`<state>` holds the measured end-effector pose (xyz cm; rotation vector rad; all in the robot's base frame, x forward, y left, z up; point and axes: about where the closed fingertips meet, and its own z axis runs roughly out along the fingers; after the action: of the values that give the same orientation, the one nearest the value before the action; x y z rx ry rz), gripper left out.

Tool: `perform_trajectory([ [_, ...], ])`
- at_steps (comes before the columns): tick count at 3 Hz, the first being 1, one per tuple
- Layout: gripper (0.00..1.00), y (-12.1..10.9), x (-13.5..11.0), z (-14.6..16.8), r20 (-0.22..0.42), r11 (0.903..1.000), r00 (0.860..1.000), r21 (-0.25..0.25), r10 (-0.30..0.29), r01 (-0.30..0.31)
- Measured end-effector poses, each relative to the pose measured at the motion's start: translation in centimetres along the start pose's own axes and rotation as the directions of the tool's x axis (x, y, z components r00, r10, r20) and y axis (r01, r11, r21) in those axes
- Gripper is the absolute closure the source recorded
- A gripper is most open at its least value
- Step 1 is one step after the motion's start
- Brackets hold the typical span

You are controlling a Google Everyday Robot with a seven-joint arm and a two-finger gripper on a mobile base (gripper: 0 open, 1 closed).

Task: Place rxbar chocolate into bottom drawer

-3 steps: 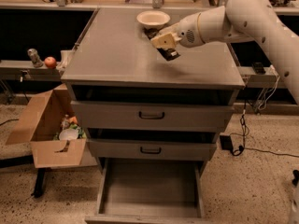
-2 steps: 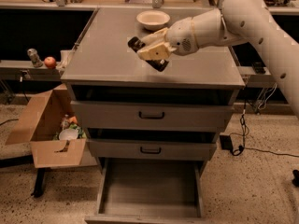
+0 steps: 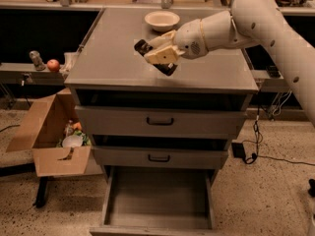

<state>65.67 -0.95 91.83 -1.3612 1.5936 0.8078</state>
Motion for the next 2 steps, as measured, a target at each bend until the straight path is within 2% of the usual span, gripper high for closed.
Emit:
perform_trajectory([
  [1,1.0,2.5,1.5,2.2,-0.058,0.996,0.996,-0.057,-0.073,0.069],
  [2,1.0,7.0,4.8,4.8,-0.087,0.9794,0.98,-0.107,-0.181,0.171],
])
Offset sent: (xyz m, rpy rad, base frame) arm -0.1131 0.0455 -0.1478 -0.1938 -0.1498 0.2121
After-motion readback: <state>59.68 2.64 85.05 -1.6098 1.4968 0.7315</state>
